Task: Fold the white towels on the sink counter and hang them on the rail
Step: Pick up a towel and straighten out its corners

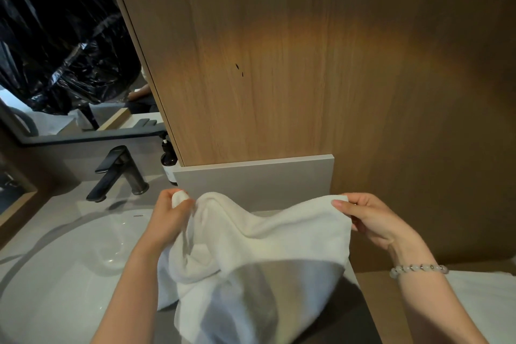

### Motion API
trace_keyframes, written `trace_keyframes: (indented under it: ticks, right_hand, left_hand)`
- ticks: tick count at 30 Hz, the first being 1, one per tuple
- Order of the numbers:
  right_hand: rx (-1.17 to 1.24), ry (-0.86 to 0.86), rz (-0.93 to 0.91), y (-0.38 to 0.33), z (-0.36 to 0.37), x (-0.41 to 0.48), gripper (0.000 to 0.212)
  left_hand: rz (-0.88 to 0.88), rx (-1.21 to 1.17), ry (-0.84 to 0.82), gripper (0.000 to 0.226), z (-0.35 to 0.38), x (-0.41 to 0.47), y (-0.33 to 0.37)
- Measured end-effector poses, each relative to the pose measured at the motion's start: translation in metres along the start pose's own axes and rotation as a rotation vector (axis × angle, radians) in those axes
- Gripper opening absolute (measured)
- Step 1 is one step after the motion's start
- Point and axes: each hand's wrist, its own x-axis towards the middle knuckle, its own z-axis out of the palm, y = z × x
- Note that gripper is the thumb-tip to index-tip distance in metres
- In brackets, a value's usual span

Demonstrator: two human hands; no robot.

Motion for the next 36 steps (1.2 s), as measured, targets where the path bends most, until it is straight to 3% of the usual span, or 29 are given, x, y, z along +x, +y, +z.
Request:
trace_keyframes:
  ticks: [4, 9, 18, 22, 28, 36]
  right_hand:
    - [-0.015, 0.081, 0.015, 0.009, 0.013, 0.008, 0.017]
    - [-0.023, 0.137, 0.005, 0.015, 0.035, 0.017, 0.013]
    - [-0.099, 0.099, 0.034, 0.026, 0.075, 0.029, 0.024]
    - [-0.104, 0.157, 0.008, 0.025, 0.090, 0.031, 0.021]
    - [-0.089, 0.175, 0.038, 0.021, 0.091, 0.029, 0.023]
    - [0.075, 0.130, 0.090, 0.013, 0.091, 0.024, 0.025]
  left_hand:
    - [-0.024, -0.130, -0.043, 0.014, 0.014, -0.004, 0.010]
    - [0.127, 0.067, -0.055, 0.015, 0.033, -0.013, 0.015]
    - [0.365, 0.151, 0.162, 0.023, 0.066, -0.036, 0.035]
    - [0.407, 0.119, 0.091, 0.007, 0.085, -0.053, 0.034]
    - [0.575, 0.135, -0.014, 0.044, 0.105, -0.071, 0.024]
    - [0.673, 0.095, -0.060, 0.038, 0.112, -0.069, 0.016]
